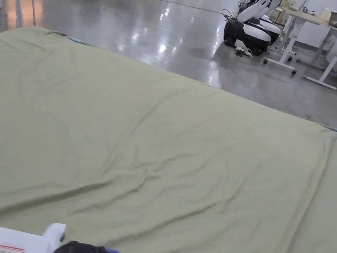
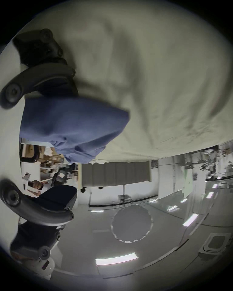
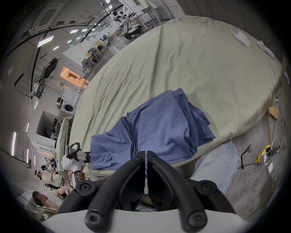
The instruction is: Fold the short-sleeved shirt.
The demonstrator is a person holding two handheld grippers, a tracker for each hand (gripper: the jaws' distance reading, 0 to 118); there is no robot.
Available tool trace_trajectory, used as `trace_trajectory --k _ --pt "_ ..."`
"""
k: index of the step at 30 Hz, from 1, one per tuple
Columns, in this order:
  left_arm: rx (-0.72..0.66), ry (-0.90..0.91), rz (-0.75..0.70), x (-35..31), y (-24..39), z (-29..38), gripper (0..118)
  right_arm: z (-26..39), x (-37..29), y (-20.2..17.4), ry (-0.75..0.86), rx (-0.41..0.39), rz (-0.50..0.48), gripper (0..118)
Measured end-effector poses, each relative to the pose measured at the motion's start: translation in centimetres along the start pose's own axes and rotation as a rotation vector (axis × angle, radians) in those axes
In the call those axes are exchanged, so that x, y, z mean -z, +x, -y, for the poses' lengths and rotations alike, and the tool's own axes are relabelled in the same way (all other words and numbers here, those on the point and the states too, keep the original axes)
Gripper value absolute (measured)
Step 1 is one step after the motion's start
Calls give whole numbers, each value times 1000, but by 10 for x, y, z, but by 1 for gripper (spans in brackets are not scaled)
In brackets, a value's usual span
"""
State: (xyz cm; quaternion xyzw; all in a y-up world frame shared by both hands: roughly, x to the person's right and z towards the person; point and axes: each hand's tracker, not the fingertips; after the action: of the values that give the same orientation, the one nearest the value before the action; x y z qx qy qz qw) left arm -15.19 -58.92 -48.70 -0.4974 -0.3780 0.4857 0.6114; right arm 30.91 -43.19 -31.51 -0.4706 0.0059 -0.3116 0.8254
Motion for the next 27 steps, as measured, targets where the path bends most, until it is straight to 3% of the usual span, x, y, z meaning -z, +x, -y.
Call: trace_trajectory --k 3,4,6,7,8,9,16,23,27 --pt "62 -69 8 31 3 -3 108 0 -1 2 4 4 4 4" --pt "46 -53 -3 38 3 -2 92 0 -1 3 3 8 4 4" --pt "-92 12 -186 51 -4 4 10 1 0 6 2 18 14 4" --pt "-122 28 -243 57 -12 9 10 1 0 7 1 22 20 4" --pt "-111 61 -113 54 -13 10 10 1 0 8 0 26 25 4" --pt "-110 41 -84 45 -4 7 10 1 0 9 0 32 28 4" --pt "-159 128 -26 -27 14 14 10 -5 -8 11 26 45 21 4" --pt "-91 264 -268 -114 35 11 10 -10 -13 13 62 47 34 4" --pt "-10 362 -539 -139 64 10 10 -7 -11 13 54 47 30 4"
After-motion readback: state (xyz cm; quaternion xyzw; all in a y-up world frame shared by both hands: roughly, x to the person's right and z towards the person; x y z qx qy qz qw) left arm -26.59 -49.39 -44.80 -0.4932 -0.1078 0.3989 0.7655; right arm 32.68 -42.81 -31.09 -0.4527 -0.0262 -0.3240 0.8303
